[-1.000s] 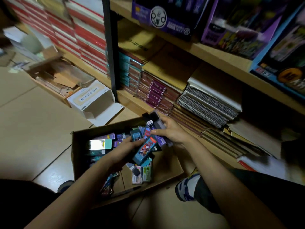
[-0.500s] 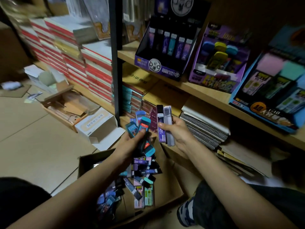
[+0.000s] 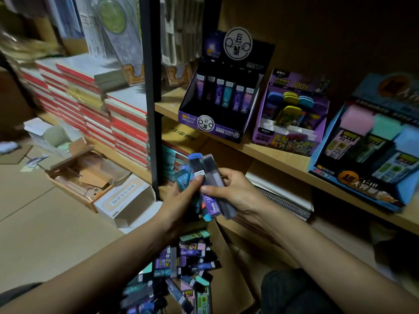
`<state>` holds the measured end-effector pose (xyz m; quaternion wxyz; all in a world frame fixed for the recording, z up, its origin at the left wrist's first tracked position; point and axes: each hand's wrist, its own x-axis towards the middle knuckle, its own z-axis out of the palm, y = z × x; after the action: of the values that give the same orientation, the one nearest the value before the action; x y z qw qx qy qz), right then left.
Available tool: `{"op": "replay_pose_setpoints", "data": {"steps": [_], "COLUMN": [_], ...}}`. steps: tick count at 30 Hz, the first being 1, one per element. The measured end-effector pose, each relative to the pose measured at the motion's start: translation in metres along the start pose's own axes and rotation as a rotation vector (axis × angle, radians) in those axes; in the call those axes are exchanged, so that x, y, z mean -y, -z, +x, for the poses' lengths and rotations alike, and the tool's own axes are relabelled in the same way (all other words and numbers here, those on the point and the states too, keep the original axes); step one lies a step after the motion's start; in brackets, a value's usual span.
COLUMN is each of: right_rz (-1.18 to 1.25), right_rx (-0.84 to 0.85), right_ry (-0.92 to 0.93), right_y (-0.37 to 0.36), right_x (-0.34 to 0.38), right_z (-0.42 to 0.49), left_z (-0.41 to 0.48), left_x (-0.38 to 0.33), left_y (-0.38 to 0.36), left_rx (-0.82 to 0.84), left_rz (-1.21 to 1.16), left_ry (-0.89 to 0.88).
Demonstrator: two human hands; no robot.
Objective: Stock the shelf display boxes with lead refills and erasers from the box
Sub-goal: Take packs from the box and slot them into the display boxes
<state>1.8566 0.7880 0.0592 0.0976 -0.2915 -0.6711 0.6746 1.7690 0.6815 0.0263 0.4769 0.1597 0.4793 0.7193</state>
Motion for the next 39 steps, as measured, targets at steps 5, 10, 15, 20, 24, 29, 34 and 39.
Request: {"op": "replay_pose_setpoints", "data": {"steps": [5, 10, 15, 20, 24, 29, 34, 39], "right_rz": [-0.024, -0.272, -0.232, -0.19, -0.056, -0.124, -0.108, 0.102], "right_rx": [-0.101, -0.215, -0.276, -0.249, -0.232, -0.215, -0.09, 0.003], "right_ry": [-0.002, 0.057, -0.016, 0.014, 0.049, 0.108, 0.111, 0.052], "right_y": [0.009, 0.007, -0.011, -0.016, -0.019, -0.02, -0.013, -0.002], "right_x": [0.011, 0.005, -0.002, -0.003, 0.001, 0.005, 0.007, 0.012], "right_z": [0.011, 0.012, 0.017, 0.014, 0.01, 0.004, 0.004, 0.001], "left_z": [0.017, 0.028, 0.03, 0.03, 0.029, 0.025, 0.027, 0.031], "left_x": [-0.011, -0.016, -0.01, -0.01, -0.013, -0.013, -0.017, -0.024], "left_y": [0.008, 0.004, -0.006, -0.006, -0.005, -0.003, -0.002, 0.0], "left_rx": [-0.129, -0.166, -0.146, -0.14, -0.146, -0.056, -0.028, -0.06], "left_rz": [0.092, 0.117, 0.131, 0.138, 0.085, 0.161, 0.143, 0.13], "left_ry": [0.018, -0.009, -0.02, -0.011, -0.007, -0.028, 0.032, 0.001]}}
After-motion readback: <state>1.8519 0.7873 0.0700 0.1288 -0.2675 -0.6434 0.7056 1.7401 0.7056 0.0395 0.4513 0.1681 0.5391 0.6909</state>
